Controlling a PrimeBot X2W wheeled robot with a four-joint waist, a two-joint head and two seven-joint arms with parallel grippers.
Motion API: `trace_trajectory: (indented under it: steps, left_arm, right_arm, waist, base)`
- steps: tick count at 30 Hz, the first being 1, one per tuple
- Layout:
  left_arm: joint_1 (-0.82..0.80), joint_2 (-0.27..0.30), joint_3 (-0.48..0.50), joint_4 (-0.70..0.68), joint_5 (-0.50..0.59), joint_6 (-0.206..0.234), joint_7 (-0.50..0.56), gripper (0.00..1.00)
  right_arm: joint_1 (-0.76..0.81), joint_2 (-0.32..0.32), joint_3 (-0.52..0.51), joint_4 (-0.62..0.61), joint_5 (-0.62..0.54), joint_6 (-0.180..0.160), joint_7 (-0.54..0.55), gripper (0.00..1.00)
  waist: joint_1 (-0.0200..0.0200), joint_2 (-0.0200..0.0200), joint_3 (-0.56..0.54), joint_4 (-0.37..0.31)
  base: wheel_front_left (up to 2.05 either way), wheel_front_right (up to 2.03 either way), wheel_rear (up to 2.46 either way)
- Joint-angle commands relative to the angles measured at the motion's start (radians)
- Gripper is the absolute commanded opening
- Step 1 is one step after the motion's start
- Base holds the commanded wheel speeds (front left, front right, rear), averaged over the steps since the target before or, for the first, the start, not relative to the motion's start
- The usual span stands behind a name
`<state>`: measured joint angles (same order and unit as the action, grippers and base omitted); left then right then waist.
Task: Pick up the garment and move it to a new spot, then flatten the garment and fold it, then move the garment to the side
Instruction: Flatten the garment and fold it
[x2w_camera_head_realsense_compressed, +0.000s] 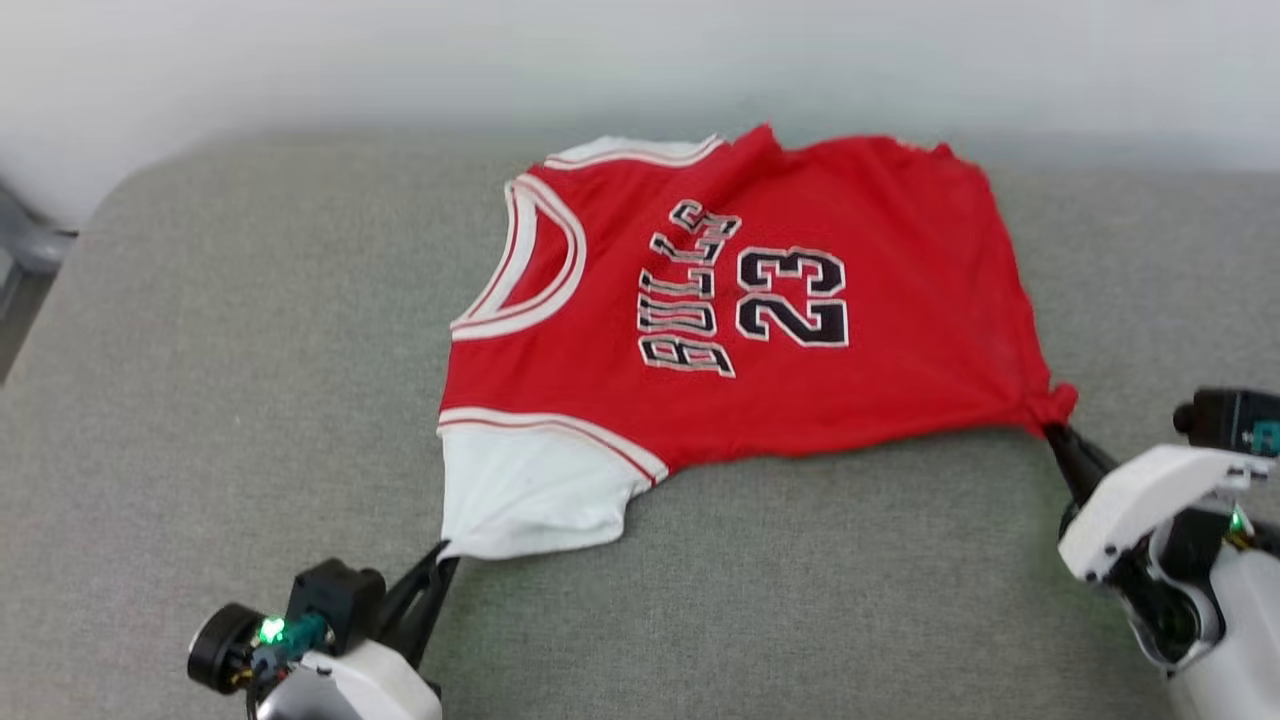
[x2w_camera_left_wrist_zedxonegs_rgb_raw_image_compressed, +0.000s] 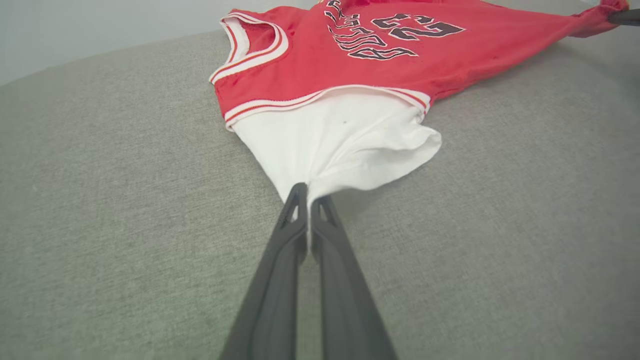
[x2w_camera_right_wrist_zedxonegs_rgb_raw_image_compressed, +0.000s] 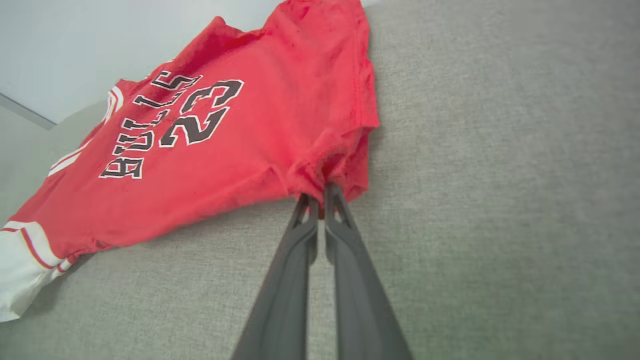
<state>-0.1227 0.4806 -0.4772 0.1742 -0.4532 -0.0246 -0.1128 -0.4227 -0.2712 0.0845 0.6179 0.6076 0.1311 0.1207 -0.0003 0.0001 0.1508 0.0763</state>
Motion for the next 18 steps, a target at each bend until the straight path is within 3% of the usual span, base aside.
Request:
trace_trajectory:
  steps: [1, 7, 18]
  left_arm:
    - [0.035, 0.004, -0.004, -0.017, -0.008, 0.008, 0.009, 0.00]
    - [0.141, 0.038, -0.011, -0.094, -0.035, 0.025, 0.048, 0.00]
    - [0.324, 0.128, -0.074, -0.293, -0.090, -0.007, 0.181, 0.00]
  right_arm:
    - [0.053, -0.011, 0.006, -0.024, 0.026, -0.001, 0.022, 0.00]
    - [0.177, -0.043, 0.001, -0.137, 0.086, -0.001, 0.095, 0.00]
    - [0.446, -0.088, -0.089, -0.386, 0.067, -0.001, 0.247, 0.00]
  waist:
    - [0.0003, -0.0001, -0.047, -0.008]
    - [0.0003, -0.0001, -0.108, -0.014]
    - [0.0003, -0.0001, -0.174, -0.003]
  base:
    - [0.00, 0.00, 0.00]
    - [0.00, 0.00, 0.00]
    - [0.00, 0.00, 0.00]
